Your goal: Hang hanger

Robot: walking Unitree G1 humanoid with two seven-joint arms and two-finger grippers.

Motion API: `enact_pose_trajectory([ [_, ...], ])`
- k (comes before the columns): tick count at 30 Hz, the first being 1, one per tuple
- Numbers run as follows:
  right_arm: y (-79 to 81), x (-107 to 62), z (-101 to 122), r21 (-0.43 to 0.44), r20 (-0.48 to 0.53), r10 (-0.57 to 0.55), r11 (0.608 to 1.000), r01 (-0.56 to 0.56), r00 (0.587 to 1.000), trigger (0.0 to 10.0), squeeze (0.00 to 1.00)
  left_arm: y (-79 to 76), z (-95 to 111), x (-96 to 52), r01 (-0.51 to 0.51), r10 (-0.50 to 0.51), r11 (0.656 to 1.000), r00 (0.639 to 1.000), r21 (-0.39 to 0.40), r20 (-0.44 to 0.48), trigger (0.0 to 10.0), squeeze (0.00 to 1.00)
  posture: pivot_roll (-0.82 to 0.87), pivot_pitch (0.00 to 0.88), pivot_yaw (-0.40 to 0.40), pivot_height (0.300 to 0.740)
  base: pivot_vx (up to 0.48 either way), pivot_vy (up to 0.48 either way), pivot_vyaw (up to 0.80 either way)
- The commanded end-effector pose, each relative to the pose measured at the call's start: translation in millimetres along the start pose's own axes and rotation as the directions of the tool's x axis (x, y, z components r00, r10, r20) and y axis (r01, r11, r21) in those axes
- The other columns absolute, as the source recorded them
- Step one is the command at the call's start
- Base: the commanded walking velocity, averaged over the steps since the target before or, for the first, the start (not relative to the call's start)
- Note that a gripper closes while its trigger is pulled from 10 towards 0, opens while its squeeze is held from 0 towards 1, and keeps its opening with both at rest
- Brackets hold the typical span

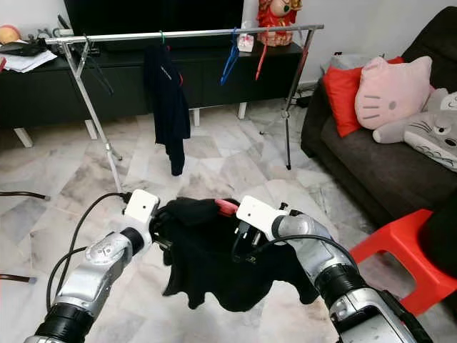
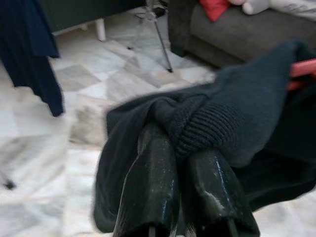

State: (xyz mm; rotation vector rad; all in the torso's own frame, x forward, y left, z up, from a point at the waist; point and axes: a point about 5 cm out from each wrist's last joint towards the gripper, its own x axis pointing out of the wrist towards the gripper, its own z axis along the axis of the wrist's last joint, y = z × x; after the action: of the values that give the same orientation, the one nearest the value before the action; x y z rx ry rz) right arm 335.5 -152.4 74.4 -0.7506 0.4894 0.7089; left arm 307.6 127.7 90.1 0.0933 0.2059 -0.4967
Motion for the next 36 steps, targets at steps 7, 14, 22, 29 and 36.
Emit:
enact_pose_trajectory([
  [7,-12.9,6.3,20.0,0.143,0.091,-0.093,0.986,0.079,0.992,0.0,0.00,-24.2,24.3,3.0,0.175,-0.175,0.984,0.983,0.009,0.050,10.0,0.00,-0.03,0.000,-0.070,0.740,0.000,0.000,0.00],
  [14,-23.0,6.0,26.7,0.206,0.135,-0.211,0.962,0.181,0.968,0.0,0.00,-46.3,25.1,-4.1,0.338,-0.339,0.941,0.940,0.026,0.046,10.0,0.00,-0.02,0.000,-0.056,0.740,0.000,0.000,0.00],
  [22,-30.2,5.8,47.5,0.314,0.222,-0.286,0.926,0.209,0.932,0.0,0.00,-47.0,19.5,-4.3,0.342,-0.343,0.939,0.939,0.046,0.011,10.0,0.00,-0.03,0.000,-0.046,0.740,0.000,0.000,0.00],
  [29,-33.5,5.2,56.4,0.366,0.259,-0.323,0.905,0.217,0.910,0.0,0.00,-49.9,22.9,-6.5,0.376,-0.378,0.925,0.926,0.048,0.021,10.0,1.00,-0.03,0.000,-0.045,0.740,0.000,0.000,0.00],
  [36,-28.5,8.8,51.3,0.336,0.233,-0.308,0.915,0.221,0.922,0.0,0.00,-49.4,21.8,-7.7,0.368,-0.369,0.929,0.929,0.040,0.030,10.0,1.00,-0.03,0.000,-0.045,0.740,0.000,0.000,0.00],
])
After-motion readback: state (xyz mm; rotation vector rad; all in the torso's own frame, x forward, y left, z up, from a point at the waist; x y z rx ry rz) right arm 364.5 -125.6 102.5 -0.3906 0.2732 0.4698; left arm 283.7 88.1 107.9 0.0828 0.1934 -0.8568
